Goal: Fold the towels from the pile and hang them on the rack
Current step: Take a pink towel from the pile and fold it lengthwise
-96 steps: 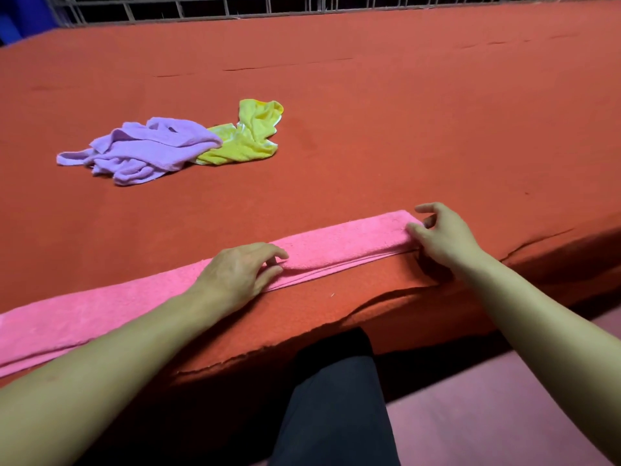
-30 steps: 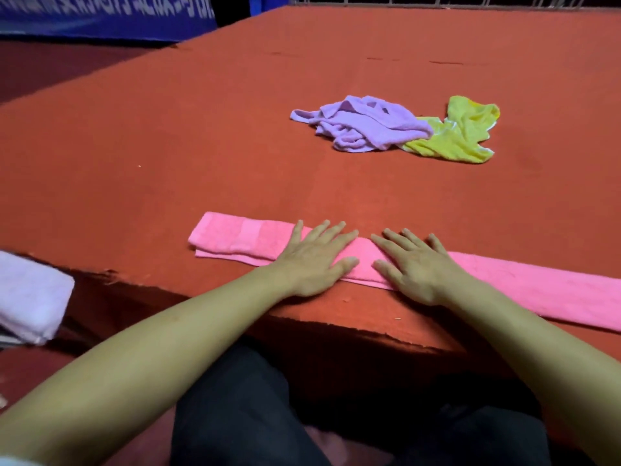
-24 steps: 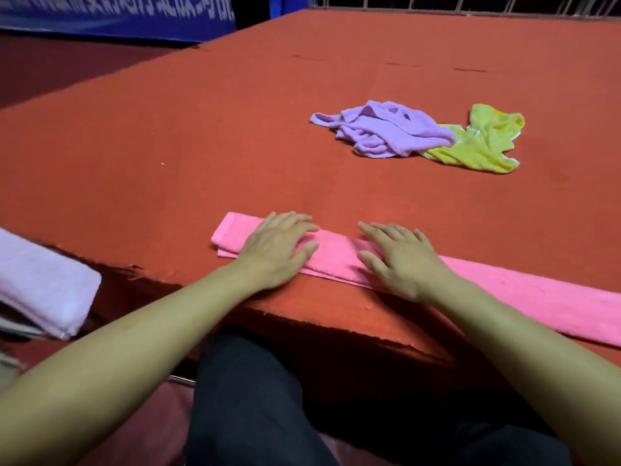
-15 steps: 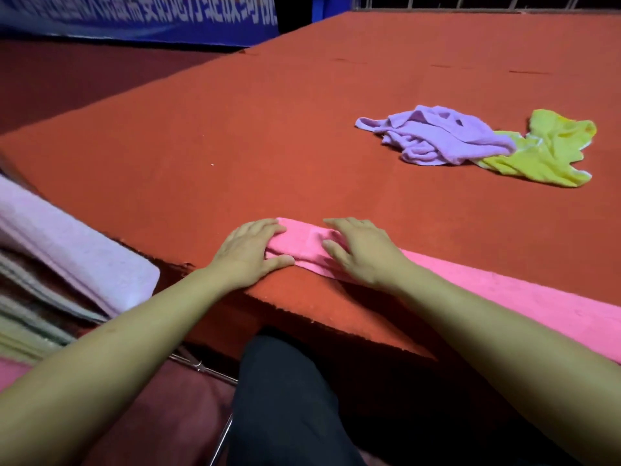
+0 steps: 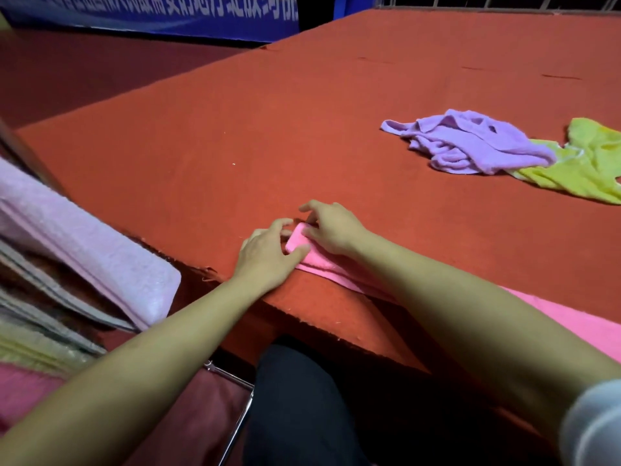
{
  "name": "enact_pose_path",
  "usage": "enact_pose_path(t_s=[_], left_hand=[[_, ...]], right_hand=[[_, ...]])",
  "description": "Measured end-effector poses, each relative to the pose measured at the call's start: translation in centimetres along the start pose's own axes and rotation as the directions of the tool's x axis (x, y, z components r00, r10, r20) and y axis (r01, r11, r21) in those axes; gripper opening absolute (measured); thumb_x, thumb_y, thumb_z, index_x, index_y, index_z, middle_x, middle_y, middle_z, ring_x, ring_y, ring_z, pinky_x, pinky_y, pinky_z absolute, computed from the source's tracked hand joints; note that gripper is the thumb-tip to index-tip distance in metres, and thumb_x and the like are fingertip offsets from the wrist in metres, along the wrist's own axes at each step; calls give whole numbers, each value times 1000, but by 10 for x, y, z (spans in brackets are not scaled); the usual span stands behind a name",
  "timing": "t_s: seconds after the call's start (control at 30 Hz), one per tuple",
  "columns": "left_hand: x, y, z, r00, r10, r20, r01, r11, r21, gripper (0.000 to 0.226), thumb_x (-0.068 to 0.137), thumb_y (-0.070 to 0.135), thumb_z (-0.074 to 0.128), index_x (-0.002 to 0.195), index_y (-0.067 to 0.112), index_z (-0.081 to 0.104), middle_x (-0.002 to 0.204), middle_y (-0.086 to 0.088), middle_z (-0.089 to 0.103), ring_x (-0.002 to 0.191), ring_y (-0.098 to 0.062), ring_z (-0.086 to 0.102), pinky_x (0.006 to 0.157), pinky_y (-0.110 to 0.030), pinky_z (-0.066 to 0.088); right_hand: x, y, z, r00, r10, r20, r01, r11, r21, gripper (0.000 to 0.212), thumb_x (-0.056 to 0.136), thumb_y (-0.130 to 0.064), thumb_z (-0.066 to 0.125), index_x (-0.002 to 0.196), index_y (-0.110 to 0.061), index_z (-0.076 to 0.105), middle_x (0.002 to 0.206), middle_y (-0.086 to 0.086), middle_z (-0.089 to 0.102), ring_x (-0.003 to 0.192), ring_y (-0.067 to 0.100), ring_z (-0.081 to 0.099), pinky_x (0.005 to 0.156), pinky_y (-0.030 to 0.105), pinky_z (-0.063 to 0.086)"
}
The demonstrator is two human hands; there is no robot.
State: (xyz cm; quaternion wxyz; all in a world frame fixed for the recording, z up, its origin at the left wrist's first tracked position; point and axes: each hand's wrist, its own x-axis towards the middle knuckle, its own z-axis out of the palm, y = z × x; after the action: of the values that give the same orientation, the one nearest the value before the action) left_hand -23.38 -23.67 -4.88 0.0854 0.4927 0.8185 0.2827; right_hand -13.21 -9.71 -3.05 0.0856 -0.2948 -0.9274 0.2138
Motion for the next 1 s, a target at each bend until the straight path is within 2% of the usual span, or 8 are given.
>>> enact_pose_path(t_s=[0.13,0.23,0.33,0.43,0.53,0.73,0.83,1.0], left_hand=[[0,-1,2,1000,-21,6,21,1000,7,70,83,52,64,143,28,36,135,10,57,131,-21,42,107,-39,35],[3,3,1,998,-53,16,54,995,-80,73,82,46,69,144,27,36,129,7,62,125,-21,49,104,-39,39],[2,13,-7,993,-111,42,119,922,-368,60,80,34,75,133,33,46,101,2,71,93,-20,65,86,-36,51],[-7,32,-15,990,-128,55,131,731,-670,53,80,21,79,125,29,52,91,-2,70,74,-18,68,71,-40,58],[-19,68,-23,995,-85,55,96,618,-780,50,85,5,73,129,18,51,90,-2,64,67,-11,67,59,-31,59],[-26,148,0,995,95,43,-35,689,-724,47,81,6,77,115,28,55,77,6,65,67,-13,61,66,-42,56],[-31,196,27,975,209,78,-97,714,-693,47,76,8,81,106,35,56,71,10,67,58,-9,57,64,-33,48],[-48,282,77,923,359,137,-181,720,-670,50,71,14,85,104,38,56,70,7,70,57,-4,59,64,-29,49]], right_hand=[[9,-3,-8,999,-30,38,21,978,205,57,90,-16,66,142,-15,44,103,0,68,98,20,63,91,29,46],[1,0,-23,999,-21,42,-1,888,459,68,90,-10,67,148,-13,32,98,2,64,80,16,60,74,27,50],[-11,4,-41,1000,-5,19,-8,790,613,70,91,-6,66,149,-16,30,96,2,64,72,11,60,64,28,50],[-25,12,-63,1000,-9,-12,14,738,674,69,90,-2,66,149,-12,32,93,1,64,75,9,60,70,24,48],[-47,27,-90,999,-29,-38,47,748,662,72,90,2,65,150,-12,28,90,-1,64,78,7,61,73,19,48],[-122,71,-146,991,-42,-131,90,920,382,83,82,3,66,152,-14,24,92,-7,62,78,13,56,78,30,49],[-166,106,-171,989,-19,-144,56,964,261,84,79,5,63,152,-14,26,92,-10,60,78,14,56,79,35,49],[-256,176,-202,975,157,-158,-95,934,345,84,80,14,60,152,-13,26,89,-6,62,73,9,51,74,25,45]])
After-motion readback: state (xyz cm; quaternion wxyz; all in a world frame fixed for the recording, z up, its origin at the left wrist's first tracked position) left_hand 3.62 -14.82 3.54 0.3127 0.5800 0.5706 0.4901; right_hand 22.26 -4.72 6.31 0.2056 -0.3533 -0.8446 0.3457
